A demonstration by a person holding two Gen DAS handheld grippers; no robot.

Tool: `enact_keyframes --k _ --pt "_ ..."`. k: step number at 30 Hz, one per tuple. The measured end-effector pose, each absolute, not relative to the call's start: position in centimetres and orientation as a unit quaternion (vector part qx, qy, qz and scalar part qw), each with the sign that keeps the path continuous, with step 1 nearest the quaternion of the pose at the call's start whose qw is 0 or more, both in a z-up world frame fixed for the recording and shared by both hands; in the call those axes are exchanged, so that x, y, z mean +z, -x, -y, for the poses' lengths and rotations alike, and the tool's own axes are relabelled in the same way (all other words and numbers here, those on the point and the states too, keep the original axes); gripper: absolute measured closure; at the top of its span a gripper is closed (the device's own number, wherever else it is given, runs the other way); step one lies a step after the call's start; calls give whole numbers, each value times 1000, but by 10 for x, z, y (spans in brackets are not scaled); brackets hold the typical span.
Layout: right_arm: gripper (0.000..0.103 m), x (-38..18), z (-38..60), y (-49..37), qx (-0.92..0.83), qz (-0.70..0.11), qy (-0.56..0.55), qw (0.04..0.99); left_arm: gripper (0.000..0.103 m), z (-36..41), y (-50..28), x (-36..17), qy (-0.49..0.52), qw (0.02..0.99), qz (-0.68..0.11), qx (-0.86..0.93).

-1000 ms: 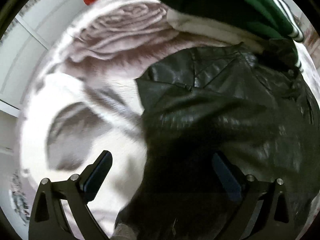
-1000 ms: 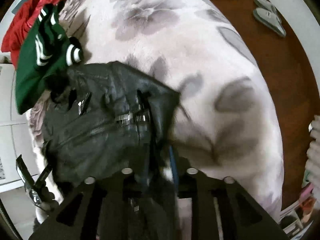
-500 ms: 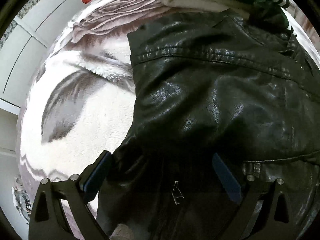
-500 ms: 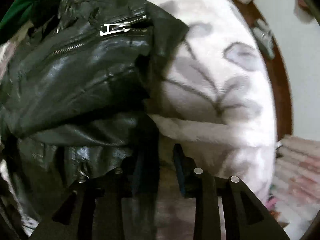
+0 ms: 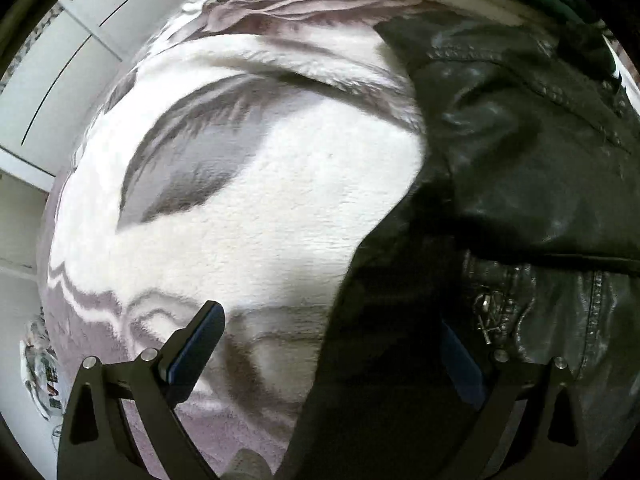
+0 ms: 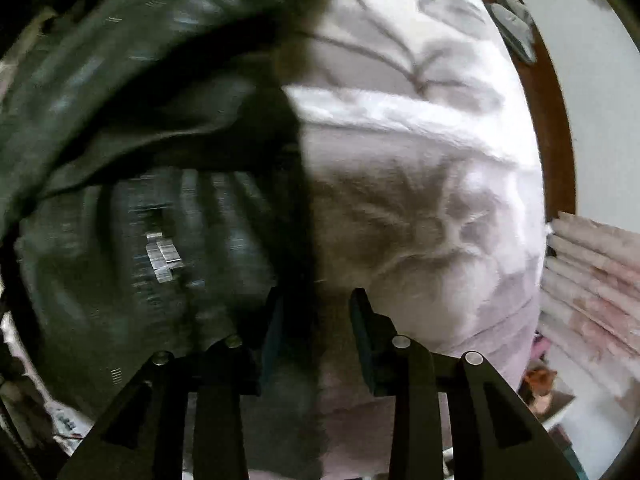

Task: Fold large clothes

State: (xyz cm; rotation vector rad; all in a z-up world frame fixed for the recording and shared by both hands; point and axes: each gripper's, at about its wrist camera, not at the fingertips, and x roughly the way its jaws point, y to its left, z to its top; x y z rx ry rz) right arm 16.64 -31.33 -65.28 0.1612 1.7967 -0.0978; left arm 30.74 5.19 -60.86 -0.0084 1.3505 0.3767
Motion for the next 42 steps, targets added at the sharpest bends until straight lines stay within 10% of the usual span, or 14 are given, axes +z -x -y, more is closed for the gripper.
enact_keyframes --k 20,42 --pt "98 -663 265 -128 -43 -776 -30 629 0 -57 -313 -624 11 759 -628 168" --pt "58 -576 442 -174 73 -780 -82 615 0 198 -222 -532 -125 748 -610 232"
